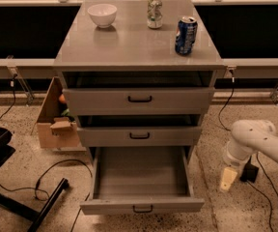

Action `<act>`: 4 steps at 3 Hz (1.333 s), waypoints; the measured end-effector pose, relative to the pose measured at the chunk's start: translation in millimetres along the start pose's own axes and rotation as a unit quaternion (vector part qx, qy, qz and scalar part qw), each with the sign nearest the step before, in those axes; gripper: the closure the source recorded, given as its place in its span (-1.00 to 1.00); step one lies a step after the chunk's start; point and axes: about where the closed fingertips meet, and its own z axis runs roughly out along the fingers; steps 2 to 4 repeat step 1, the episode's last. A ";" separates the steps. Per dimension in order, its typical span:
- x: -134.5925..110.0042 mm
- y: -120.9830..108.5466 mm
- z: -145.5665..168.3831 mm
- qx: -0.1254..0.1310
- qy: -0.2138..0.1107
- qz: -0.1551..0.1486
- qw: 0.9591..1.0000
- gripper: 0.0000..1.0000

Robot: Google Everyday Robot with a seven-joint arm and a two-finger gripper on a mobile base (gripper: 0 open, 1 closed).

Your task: Open bottom drawer

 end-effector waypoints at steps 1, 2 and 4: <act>21.2 26.9 -104.1 0.004 0.035 0.021 0.999 -1.00; 21.2 26.9 -104.1 0.004 0.035 0.021 0.999 -1.00; 21.2 26.9 -104.1 0.004 0.035 0.021 0.999 -1.00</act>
Offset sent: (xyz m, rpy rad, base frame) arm 0.0000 0.0000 0.0000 0.0000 0.0000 0.0000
